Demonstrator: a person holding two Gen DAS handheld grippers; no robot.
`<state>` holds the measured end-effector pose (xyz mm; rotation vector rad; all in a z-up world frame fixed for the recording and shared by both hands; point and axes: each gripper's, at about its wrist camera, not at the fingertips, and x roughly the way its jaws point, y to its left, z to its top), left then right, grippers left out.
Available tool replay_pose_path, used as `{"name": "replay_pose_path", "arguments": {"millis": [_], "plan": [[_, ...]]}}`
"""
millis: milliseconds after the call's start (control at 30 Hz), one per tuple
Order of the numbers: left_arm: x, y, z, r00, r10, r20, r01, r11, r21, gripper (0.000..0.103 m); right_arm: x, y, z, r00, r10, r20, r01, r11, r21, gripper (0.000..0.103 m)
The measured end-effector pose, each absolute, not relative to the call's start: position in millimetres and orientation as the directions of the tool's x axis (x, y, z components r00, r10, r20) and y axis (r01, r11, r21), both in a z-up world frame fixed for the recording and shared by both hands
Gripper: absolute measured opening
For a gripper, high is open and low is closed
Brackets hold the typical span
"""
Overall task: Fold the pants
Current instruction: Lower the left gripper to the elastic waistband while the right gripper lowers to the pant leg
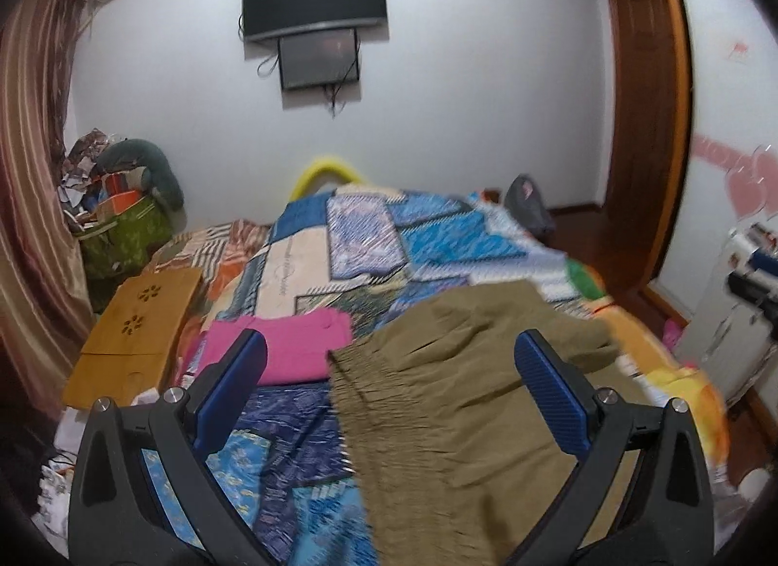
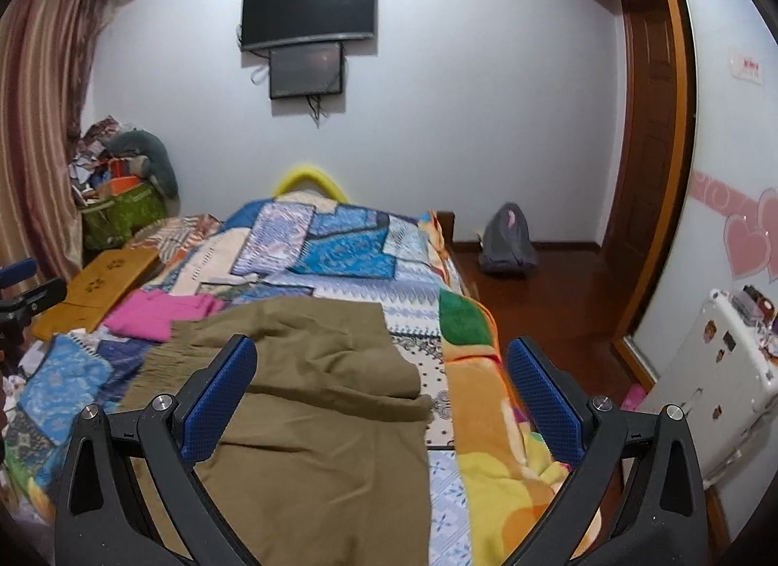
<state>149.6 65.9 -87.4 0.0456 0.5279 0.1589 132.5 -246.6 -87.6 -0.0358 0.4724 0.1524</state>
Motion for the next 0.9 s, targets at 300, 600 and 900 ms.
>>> {"name": "replay_pose_path", "arguments": {"millis": [300, 600, 900], "plan": [[235, 107, -129, 0.789, 0.189, -0.585, -0.155, 0.982, 0.109, 0.092, 204, -247, -109, 0.849, 0.111, -0.516, -0.145, 0.989, -0.025, 0.103], [307, 155, -188, 0.696, 0.226, -0.682, -0.194, 0.973, 0.126, 0.083, 305, -246, -137, 0.816, 0.113, -0.567, -0.141, 0.99, -0.007, 0.102], [343, 173, -251, 0.591, 0.14, -0.795, -0.157, 0.986, 0.056, 0.074, 389, -211, -189, 0.69, 0.17, -0.703, -0.311, 0.948, -0.076, 0.081]]}}
